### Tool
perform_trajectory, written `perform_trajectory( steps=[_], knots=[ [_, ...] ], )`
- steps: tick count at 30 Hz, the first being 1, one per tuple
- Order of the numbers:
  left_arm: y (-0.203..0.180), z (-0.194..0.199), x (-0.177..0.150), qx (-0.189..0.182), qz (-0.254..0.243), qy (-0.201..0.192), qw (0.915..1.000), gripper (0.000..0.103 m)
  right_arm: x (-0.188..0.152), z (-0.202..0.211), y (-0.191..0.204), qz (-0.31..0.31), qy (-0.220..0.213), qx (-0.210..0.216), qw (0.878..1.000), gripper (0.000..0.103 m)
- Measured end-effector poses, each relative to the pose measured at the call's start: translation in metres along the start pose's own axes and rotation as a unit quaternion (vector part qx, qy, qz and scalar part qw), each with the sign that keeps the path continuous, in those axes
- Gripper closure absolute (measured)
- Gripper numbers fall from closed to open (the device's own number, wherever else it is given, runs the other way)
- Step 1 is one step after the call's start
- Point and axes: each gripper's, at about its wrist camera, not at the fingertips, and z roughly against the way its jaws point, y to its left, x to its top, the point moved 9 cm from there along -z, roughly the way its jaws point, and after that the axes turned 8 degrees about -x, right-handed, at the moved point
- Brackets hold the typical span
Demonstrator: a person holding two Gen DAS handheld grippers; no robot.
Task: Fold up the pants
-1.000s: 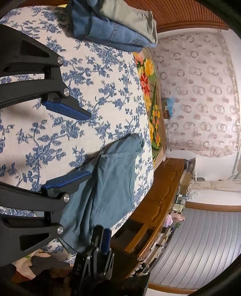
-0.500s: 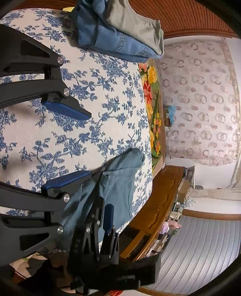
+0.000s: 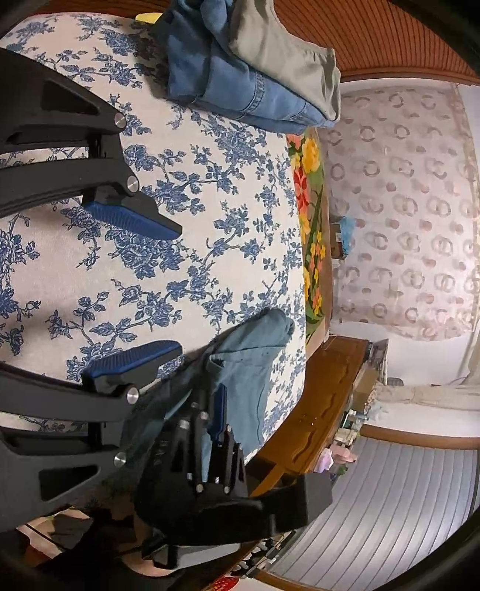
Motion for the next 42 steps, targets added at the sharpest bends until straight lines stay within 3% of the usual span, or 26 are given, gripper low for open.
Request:
perform_trajectory(
  steps=[11,17,29,36,42],
  knots=[
    [-0.013,-0.009,-0.005,-0.012,-0.009,0.009,0.9998,0.045,0.008,0.028,-0.049,-0.066,-0.044,0.001,0.997,0.099],
    [-0.023,-0.015,-0.006,-0.019,-0.016,0.015,0.9996,0.045,0.005,0.036,-0.068,-0.106,-0.046,0.021,0.993,0.099],
    [-0.041,-0.025,-0.002,-0.03,-0.031,0.021,0.9988,0.045,0.0,0.039,-0.135,-0.132,-0.046,-0.054,0.989,0.099],
    [-0.047,-0.029,-0.004,-0.032,-0.036,0.028,0.9984,0.045,-0.015,0.02,-0.178,-0.159,-0.011,-0.091,0.983,0.1],
    [-0.052,-0.031,-0.006,-0.033,-0.04,0.031,0.9982,0.045,-0.018,0.006,-0.193,-0.171,0.013,-0.11,0.979,0.099]
  ],
)
